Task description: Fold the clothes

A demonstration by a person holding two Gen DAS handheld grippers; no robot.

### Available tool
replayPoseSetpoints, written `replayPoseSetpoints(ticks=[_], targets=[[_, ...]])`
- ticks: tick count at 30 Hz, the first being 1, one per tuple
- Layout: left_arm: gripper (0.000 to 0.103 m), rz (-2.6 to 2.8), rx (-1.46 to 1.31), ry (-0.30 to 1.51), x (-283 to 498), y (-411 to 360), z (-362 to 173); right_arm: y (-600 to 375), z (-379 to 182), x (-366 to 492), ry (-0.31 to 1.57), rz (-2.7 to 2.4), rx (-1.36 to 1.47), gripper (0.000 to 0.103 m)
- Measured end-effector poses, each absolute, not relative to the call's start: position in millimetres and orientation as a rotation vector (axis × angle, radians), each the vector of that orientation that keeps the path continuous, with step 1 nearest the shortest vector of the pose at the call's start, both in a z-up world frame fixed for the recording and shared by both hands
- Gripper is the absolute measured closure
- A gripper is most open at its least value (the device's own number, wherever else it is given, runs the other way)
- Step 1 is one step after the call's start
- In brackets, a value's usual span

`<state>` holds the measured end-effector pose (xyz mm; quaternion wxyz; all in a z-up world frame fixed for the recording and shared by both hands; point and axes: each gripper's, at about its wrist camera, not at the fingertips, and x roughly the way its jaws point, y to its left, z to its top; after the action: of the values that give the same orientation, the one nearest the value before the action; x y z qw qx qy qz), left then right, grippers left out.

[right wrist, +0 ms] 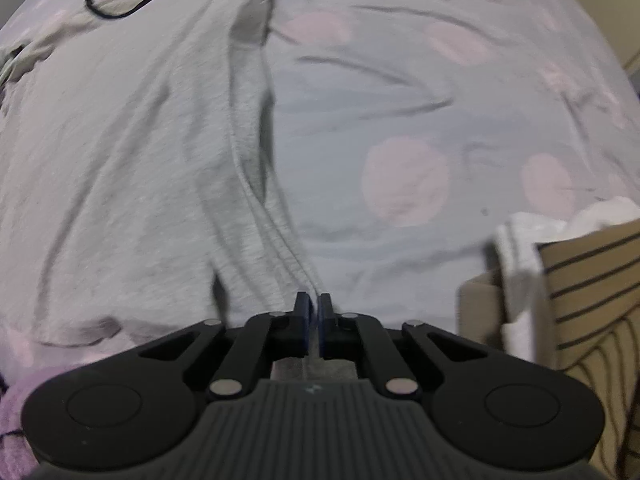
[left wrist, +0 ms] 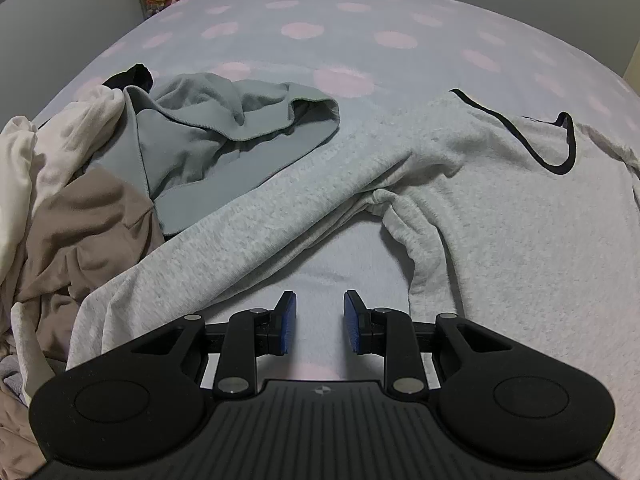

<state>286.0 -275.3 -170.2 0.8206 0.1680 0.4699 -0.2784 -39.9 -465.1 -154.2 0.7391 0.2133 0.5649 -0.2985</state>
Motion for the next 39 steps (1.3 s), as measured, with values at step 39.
replayPoseSetpoints(ticks=[39], targets=[[0.079, -0.627, 0.234, 0.868, 315, -275, -154, -637, -123, -10, 0.966, -1.125, 0.250, 0.066]])
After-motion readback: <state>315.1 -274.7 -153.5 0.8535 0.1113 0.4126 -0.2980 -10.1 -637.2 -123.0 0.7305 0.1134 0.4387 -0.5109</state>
